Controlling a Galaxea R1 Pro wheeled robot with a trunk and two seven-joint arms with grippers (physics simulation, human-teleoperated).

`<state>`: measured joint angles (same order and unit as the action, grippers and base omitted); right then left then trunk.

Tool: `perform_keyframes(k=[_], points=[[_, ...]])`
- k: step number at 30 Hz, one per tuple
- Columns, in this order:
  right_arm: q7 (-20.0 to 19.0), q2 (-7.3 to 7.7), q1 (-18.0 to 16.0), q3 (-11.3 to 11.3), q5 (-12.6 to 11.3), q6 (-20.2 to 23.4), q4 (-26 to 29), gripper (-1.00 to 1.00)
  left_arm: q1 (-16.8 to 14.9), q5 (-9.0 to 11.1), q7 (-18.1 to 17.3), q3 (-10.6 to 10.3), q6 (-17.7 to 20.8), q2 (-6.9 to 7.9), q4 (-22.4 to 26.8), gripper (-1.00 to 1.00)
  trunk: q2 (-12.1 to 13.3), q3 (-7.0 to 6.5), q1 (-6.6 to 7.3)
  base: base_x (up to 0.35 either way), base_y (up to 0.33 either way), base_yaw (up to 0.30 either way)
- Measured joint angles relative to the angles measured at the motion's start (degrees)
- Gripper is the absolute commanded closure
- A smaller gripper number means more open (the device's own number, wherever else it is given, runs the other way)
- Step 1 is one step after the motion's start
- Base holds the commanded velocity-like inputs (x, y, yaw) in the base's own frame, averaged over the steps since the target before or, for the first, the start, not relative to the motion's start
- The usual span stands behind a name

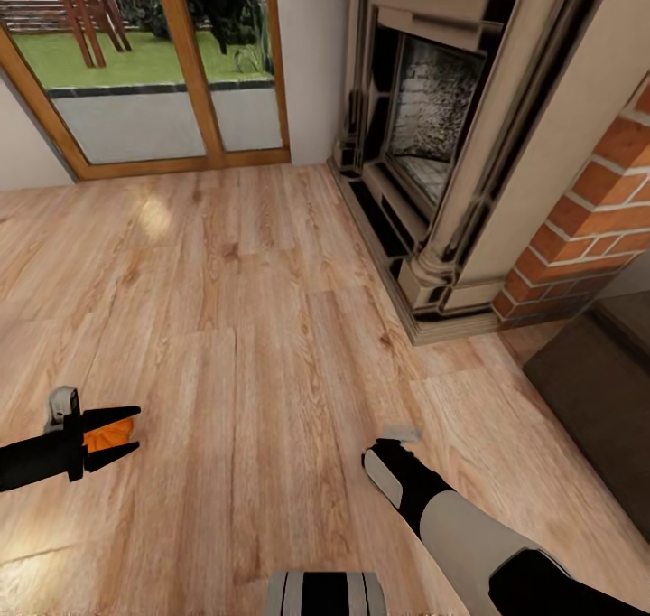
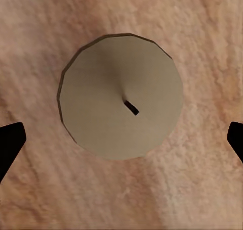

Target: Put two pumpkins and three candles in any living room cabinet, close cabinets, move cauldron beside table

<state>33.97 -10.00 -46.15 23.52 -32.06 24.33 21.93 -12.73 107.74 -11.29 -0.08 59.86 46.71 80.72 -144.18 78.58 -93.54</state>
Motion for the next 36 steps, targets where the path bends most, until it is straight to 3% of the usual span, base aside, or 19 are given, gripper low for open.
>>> perform_keyframes(k=[4, 10, 17, 26, 31, 36], points=[[-0.2, 0.00, 0.0, 0.1, 0.0, -2.0, 0.0, -1.00, 0.0, 0.0, -0.1, 0.0, 0.0, -0.03, 0.0, -1.00, -0.1, 0.89, -0.10, 0.000, 0.000, 0.000], [-4.0, 0.00, 0.0, 0.1, 0.3, -2.4, 0.0, -1.00, 0.0, 0.0, -0.2, 0.0, 0.0, -0.06, 0.0, -1.00, -0.1, 2.22, -0.26, 0.000, 0.000, 0.000], [-4.4, 0.00, 0.0, 0.1, 0.3, -2.4, 0.0, -1.00, 0.0, 0.0, -0.2, 0.0, 0.0, -0.06, 0.0, -1.00, -0.2, 3.77, -0.44, 0.000, 0.000, 0.000], [-4.4, 0.00, 0.0, 0.0, 0.3, -2.4, 0.0, -1.00, 0.0, 0.0, -0.2, -0.1, 0.0, -0.13, 0.0, -1.00, -0.2, 3.78, -0.43, 0.000, 0.000, 0.000], [-4.4, 0.00, 0.0, 0.1, 0.2, -2.4, -0.1, -1.00, 0.0, 0.0, -0.2, -0.1, 0.0, -0.15, 0.0, -1.00, -0.3, 4.88, -0.57, 0.000, 0.000, 0.000], [-4.4, 0.00, 0.0, 0.0, 0.2, -2.4, -0.2, -1.00, 0.0, 0.0, -0.2, -0.1, 0.0, -0.15, 0.0, -1.00, -0.3, 4.88, -0.56, 0.000, 0.000, 0.000]])
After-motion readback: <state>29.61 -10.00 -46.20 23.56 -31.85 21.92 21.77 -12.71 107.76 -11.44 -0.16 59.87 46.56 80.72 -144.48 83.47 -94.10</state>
